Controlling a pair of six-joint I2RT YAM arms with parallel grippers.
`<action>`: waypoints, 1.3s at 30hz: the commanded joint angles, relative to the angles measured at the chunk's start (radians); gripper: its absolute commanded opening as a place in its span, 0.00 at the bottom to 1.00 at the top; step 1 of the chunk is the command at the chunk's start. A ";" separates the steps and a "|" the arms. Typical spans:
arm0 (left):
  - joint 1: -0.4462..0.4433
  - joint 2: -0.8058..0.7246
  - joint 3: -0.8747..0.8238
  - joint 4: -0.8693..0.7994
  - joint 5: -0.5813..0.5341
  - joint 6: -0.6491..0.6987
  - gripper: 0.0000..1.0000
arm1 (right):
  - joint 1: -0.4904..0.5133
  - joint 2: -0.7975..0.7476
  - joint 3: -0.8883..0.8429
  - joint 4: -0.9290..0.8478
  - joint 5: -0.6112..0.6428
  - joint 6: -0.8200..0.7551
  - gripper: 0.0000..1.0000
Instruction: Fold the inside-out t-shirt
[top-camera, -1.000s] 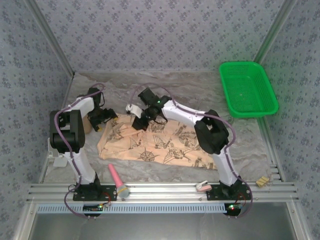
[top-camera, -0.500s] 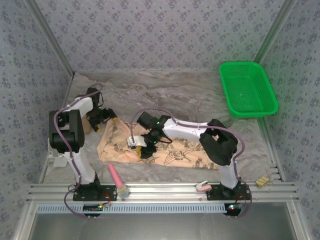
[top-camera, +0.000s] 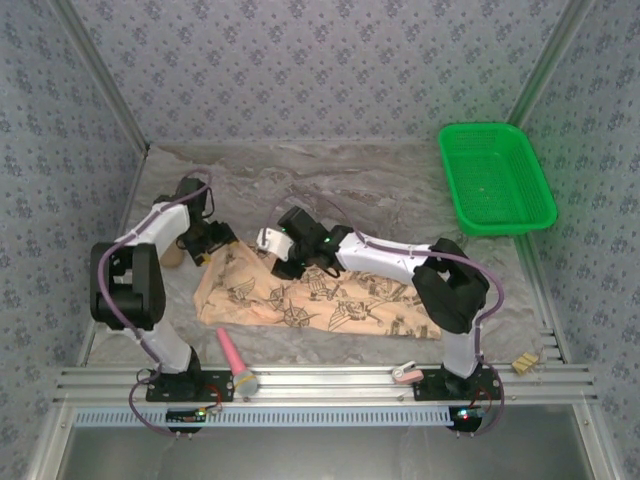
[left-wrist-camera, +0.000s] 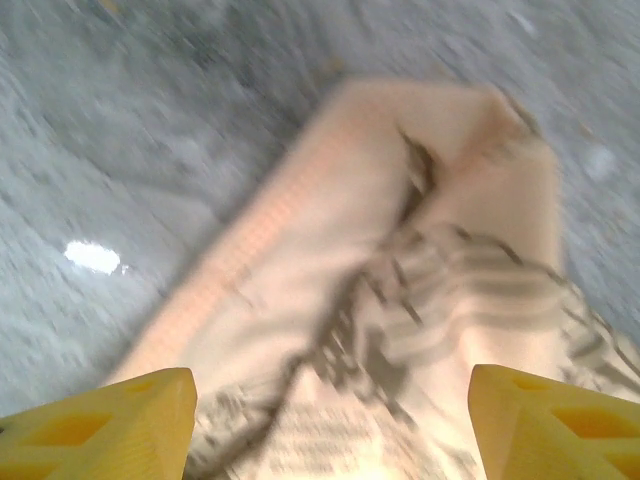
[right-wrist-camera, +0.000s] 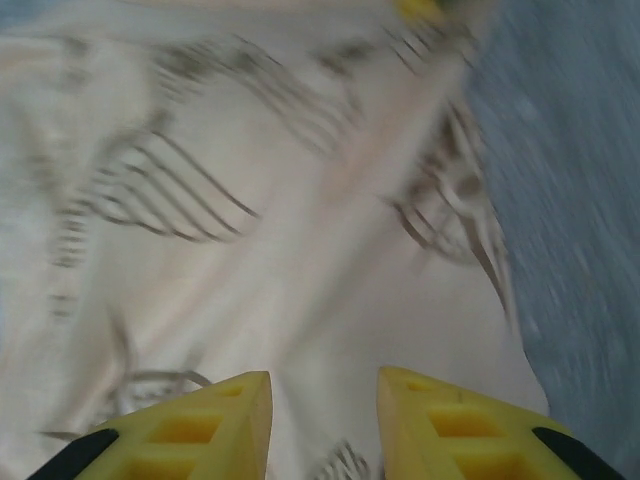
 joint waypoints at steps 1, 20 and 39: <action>-0.053 -0.031 -0.010 -0.012 0.016 -0.023 0.71 | -0.053 -0.072 -0.097 -0.034 0.142 0.308 0.34; 0.072 0.091 -0.138 0.007 -0.014 0.017 0.23 | -0.365 0.011 -0.241 0.044 -0.032 0.676 0.25; -0.188 0.011 0.124 -0.230 -0.231 0.236 0.63 | -0.485 -0.327 -0.255 -0.233 0.240 0.936 0.39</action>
